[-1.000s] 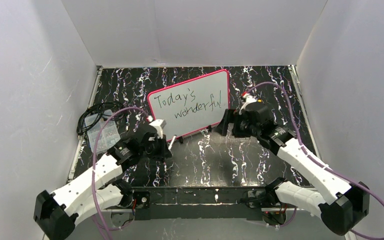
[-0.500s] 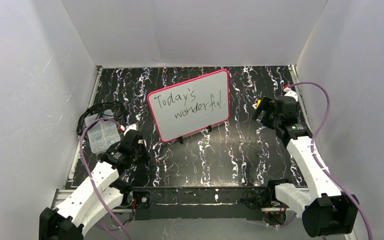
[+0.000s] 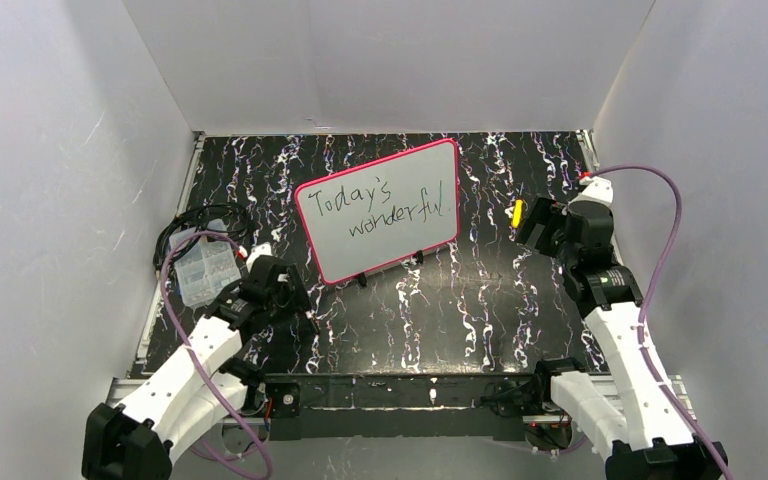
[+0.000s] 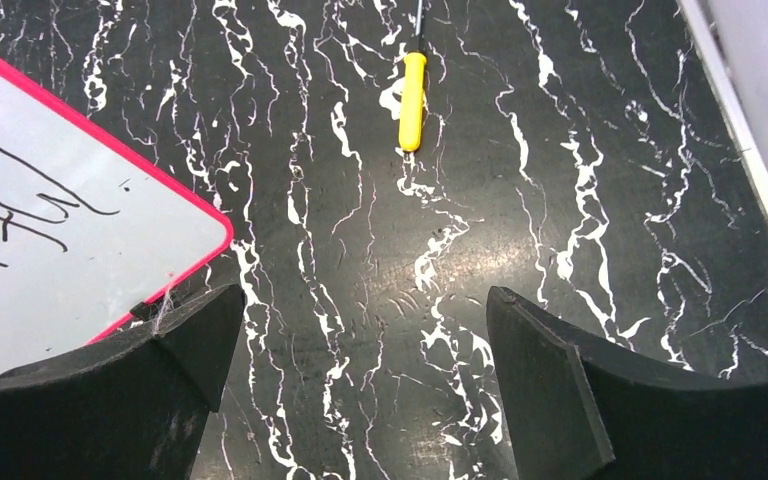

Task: Write a sentence on the whiteboard
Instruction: Place the whiteboard marker at the center of the board, then reset both arms

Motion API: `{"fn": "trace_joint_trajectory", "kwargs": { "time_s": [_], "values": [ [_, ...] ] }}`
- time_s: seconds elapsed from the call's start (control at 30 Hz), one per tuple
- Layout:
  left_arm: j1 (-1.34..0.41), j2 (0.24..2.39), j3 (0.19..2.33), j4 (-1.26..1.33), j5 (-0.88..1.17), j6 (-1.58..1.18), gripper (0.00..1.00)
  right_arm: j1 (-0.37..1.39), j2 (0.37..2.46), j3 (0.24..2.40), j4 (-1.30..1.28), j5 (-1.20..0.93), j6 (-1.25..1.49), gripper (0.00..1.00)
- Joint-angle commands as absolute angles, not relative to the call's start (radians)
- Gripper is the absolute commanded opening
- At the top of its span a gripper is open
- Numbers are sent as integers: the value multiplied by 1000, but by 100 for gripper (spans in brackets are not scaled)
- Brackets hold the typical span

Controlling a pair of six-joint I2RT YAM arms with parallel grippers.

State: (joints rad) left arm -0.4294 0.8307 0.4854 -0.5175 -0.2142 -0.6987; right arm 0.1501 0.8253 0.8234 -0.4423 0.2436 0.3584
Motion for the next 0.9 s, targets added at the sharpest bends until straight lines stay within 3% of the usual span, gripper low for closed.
{"fn": "trace_joint_trajectory", "kwargs": {
  "time_s": [0.0, 0.03, 0.1, 0.4, 0.57, 0.87],
  "values": [
    [-413, 759, 585, -559, -242, -677, 84, 147, 762, 884, -423, 241, 269, 99],
    [-408, 745, 620, -585, -245, -665, 93, 147, 744, 887, -419, 244, 251, 99],
    [-399, 723, 700, -627, -259, -628, 98, 147, 706, 890, -407, 252, 216, 99],
    [-395, 668, 1047, -645, -420, -314, 98, 147, 529, 834, -308, 256, 50, 99],
    [-394, 536, 963, -484, -434, -131, 98, 147, 468, 795, -290, 292, 5, 99],
    [-396, 468, 827, -446, -493, -145, 98, 147, 477, 805, -309, 307, 3, 99]
  ]
}}
